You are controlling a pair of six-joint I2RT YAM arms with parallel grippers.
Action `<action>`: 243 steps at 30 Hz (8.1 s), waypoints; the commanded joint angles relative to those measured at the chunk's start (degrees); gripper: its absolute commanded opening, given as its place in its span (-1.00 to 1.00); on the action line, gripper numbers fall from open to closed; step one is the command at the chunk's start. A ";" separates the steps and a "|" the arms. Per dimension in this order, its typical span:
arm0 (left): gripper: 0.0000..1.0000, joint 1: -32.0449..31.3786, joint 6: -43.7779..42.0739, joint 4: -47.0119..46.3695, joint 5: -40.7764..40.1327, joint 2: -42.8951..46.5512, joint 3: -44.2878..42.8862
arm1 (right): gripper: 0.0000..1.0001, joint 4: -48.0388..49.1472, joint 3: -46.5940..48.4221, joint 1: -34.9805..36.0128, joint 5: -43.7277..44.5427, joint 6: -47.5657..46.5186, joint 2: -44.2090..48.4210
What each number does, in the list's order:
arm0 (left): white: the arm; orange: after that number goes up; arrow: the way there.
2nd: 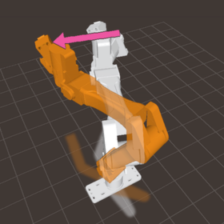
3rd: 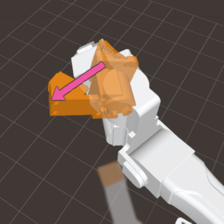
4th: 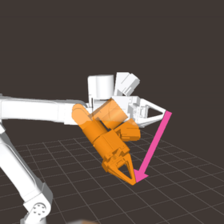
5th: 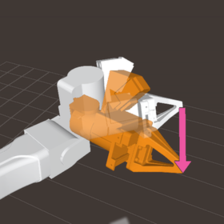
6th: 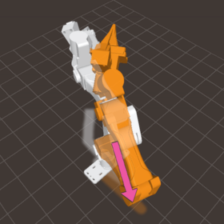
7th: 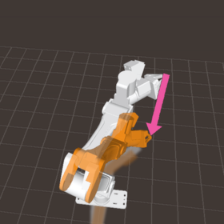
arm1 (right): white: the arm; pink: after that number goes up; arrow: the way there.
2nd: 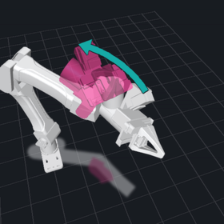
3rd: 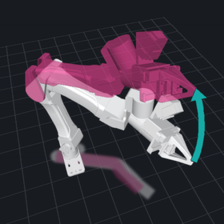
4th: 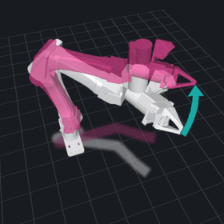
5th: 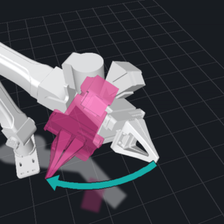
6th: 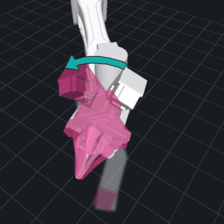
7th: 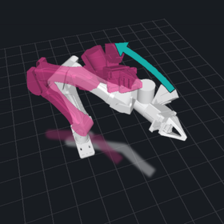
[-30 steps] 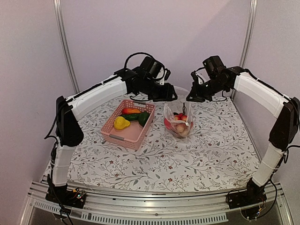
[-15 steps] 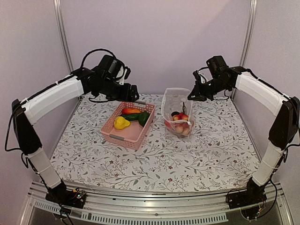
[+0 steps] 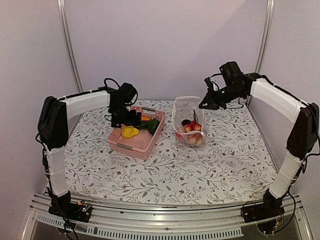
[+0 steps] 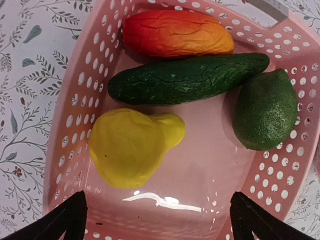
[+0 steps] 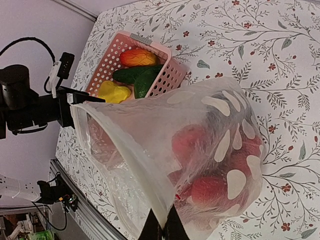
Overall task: Place the food in the zip-top bag and seal the zipper
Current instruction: Pick up the fake fruit from the bin, then place the fake fruit in the zipper food storage bag, then pick up the fake fruit from the bin, then place the fake fruit in the zipper food storage bag, then adjust the zipper food storage bag at the center of the board.
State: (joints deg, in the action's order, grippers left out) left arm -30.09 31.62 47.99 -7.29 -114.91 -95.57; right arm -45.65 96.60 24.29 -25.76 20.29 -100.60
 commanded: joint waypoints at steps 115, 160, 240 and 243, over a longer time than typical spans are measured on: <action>0.57 -2.41 -8.80 -12.51 9.26 9.94 2.58 | -1.00 8.73 -6.89 -1.61 -16.36 12.02 4.78; -0.16 -0.68 -8.13 -5.98 18.18 0.71 -2.72 | -1.00 9.11 -10.31 -2.21 -15.80 11.54 6.73; 0.21 -9.12 8.71 -13.57 26.80 -4.27 -6.89 | -1.00 8.41 -9.34 -2.23 -18.51 9.68 4.62; -0.25 -8.89 8.50 -14.52 31.05 -7.06 -9.74 | -1.00 7.56 -9.08 -2.19 -17.75 9.20 4.75</action>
State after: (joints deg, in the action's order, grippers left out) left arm -39.31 39.38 34.65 16.82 -119.09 -101.06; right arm -37.74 87.66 22.11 -44.05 30.83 -96.07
